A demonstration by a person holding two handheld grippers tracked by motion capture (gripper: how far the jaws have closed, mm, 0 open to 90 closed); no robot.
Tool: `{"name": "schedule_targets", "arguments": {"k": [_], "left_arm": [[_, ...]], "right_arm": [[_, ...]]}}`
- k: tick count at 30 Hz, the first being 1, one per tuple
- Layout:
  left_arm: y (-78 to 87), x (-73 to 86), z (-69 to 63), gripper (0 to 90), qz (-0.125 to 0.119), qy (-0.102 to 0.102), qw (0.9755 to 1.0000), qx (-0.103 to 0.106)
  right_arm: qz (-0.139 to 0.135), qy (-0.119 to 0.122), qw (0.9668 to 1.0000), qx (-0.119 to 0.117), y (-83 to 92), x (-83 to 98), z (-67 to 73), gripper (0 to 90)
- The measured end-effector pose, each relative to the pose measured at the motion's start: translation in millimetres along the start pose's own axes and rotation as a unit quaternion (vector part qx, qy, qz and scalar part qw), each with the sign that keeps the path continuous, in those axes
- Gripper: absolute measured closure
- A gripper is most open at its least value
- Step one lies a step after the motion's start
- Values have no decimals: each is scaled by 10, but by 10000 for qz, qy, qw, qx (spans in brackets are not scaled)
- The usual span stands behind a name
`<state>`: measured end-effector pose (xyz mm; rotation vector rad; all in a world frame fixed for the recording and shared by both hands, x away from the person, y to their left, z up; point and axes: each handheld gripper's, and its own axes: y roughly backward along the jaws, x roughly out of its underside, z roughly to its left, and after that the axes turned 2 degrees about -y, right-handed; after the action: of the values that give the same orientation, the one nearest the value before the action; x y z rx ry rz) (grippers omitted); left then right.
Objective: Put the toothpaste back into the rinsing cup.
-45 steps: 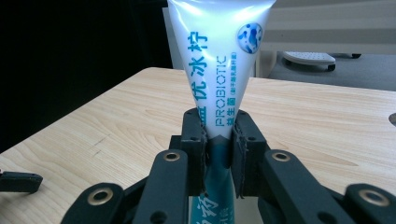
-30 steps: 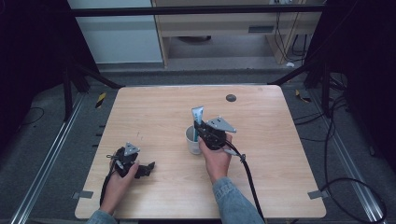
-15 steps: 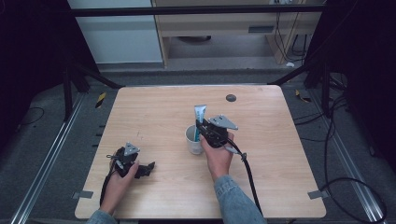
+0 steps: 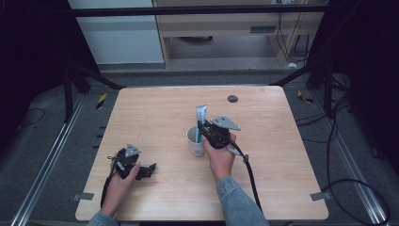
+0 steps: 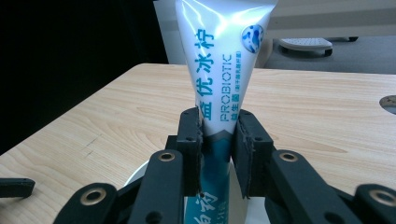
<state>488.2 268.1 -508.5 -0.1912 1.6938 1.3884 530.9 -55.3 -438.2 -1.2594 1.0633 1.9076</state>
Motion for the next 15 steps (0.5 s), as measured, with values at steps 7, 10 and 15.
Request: {"name": "schedule_targets", "arguments": {"k": [7, 10, 15], "left_arm": [[0, 0, 0, 0, -1, 1, 10000, 0], [0, 0, 0, 0, 0, 0, 10000, 1], [0, 0, 0, 0, 0, 0, 10000, 0]], "right_arm": [[-7, -16, 10000, -2, 6, 0, -10, 733], [-12, -7, 10000, -1, 14, -2, -16, 730], [-7, -21, 10000, -19, 30, -5, -30, 719]]}}
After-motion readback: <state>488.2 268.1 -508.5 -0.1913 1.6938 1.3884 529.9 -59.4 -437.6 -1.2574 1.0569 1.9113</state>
